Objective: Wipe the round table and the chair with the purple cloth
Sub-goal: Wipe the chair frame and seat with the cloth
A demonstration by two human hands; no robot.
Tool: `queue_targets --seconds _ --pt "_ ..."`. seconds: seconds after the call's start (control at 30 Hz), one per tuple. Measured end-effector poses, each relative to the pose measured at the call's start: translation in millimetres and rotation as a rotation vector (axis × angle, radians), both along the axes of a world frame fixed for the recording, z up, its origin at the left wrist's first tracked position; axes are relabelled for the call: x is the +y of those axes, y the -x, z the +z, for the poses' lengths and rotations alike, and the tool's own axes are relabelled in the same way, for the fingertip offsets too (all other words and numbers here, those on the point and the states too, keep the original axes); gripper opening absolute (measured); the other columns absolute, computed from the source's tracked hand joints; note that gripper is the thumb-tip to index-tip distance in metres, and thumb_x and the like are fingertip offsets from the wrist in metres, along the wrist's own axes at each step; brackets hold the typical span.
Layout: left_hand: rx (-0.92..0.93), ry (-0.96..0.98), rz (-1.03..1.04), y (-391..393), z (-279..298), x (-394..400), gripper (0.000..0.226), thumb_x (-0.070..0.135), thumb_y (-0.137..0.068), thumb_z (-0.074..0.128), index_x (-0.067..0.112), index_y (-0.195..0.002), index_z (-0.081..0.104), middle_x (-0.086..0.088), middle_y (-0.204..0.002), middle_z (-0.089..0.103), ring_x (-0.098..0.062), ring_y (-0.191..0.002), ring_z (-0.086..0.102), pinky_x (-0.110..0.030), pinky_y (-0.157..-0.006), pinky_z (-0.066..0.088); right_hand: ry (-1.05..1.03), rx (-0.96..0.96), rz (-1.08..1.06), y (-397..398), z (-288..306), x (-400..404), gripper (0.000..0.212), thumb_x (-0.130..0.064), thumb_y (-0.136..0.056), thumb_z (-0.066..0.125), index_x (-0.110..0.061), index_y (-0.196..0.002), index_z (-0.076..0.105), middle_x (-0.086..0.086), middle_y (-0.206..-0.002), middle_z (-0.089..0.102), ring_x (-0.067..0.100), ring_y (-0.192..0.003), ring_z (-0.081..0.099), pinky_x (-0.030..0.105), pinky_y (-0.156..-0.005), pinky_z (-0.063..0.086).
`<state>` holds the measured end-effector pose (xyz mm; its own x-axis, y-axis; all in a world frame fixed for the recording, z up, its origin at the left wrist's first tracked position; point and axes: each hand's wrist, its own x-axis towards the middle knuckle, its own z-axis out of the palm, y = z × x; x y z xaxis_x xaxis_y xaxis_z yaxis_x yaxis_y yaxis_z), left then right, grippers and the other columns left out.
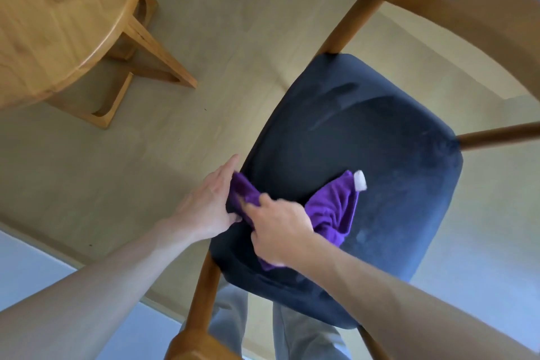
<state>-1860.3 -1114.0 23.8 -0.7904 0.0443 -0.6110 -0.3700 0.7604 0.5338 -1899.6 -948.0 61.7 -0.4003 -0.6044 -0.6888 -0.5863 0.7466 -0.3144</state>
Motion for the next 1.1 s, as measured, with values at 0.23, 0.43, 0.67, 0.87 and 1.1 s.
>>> queue_targets --seconds 0.23,0.43,0.67,0.87,1.1 --pt "-0.028 0.003 -0.062 -2 5 -6 0.128 0.039 -0.074 0.089 0.034 -0.159 -0.007 0.002 -0.159 0.034 -0.022 -0.139 0.045 -0.040 -0.108 0.047 0.066 0.118 -0.096 67 13 20 0.061 -0.036 -0.098 0.041 -0.045 -0.157 0.026 -0.002 -0.138 0.051 0.029 -0.121 0.059 0.036 -0.081 0.049" --pt "-0.012 0.007 0.034 -7 -2 8 0.122 0.040 -0.075 0.085 0.039 -0.156 -0.006 0.003 -0.150 0.037 -0.022 -0.135 0.044 -0.045 -0.103 0.050 -0.057 0.420 -0.394 217 9 26 0.058 -0.032 -0.099 0.042 -0.043 -0.155 0.031 0.008 -0.144 0.050 0.036 -0.125 0.055 0.039 -0.086 0.050" --pt "-0.026 0.039 0.062 -3 -11 14 0.122 0.035 -0.079 0.085 0.034 -0.157 -0.008 0.000 -0.155 0.029 -0.021 -0.140 0.039 -0.043 -0.107 0.045 -0.239 0.235 -0.266 214 -4 -20 0.041 -0.029 -0.093 0.047 -0.022 -0.132 0.058 0.004 -0.107 0.056 0.031 -0.097 0.055 0.039 -0.077 0.048" --pt "-0.084 0.082 0.103 29 8 -16 0.154 0.045 -0.057 0.096 0.044 -0.153 -0.024 -0.005 -0.167 0.007 -0.030 -0.152 0.021 -0.055 -0.115 0.031 -0.124 0.012 0.052 83 -6 -42 0.034 -0.025 -0.089 0.049 -0.021 -0.121 0.061 -0.001 -0.096 0.061 0.027 -0.083 0.060 0.031 -0.058 0.041" --pt "-0.096 0.039 0.015 63 40 -28 0.103 0.016 -0.083 0.072 0.033 -0.160 0.005 0.000 -0.157 0.025 -0.024 -0.143 0.032 -0.046 -0.113 0.039 -0.021 -0.166 -0.016 79 15 -20 0.051 -0.028 -0.098 0.038 -0.053 -0.142 0.047 -0.005 -0.139 0.060 0.030 -0.118 0.060 0.043 -0.091 0.055"
